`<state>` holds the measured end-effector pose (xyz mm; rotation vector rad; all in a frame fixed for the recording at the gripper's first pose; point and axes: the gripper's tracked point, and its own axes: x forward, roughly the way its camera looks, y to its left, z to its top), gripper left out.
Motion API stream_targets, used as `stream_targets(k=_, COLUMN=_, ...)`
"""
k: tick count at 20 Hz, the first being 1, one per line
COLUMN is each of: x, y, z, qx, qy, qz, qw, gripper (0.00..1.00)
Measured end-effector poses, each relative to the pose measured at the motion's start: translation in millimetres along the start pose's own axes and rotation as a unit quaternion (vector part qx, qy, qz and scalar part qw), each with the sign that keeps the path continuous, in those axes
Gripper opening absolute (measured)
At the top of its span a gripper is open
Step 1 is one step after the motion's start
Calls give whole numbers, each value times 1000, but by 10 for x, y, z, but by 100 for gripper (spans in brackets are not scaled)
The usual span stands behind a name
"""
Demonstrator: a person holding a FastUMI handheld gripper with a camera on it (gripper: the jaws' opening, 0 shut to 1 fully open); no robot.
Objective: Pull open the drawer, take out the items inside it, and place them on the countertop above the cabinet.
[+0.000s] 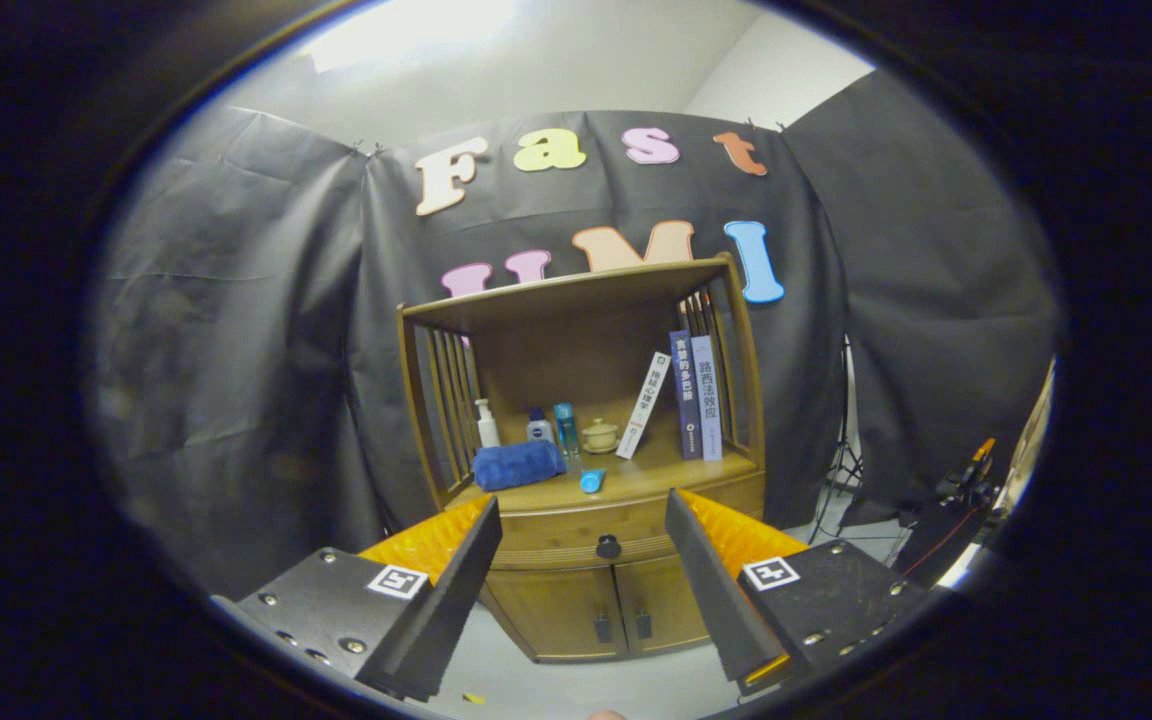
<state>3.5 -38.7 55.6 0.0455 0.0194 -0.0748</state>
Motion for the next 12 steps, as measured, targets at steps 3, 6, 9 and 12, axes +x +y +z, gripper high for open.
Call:
stream_targets(k=3, x=8, y=-32, z=-11, qx=6, qy=2, qz=-2, qw=1000, gripper=99)
stream_targets(k=6, x=11, y=-29, z=-48, qx=7, qy=6, qz=0, qw=1000, gripper=99)
stream_targets(k=9, x=18, y=-35, z=-95, qx=10, qy=11, qz=2, qw=1000, gripper=99)
stream_targets(k=12, x=38, y=-103, z=-97, qx=11, qy=9, qz=-6, qw=1000, gripper=99)
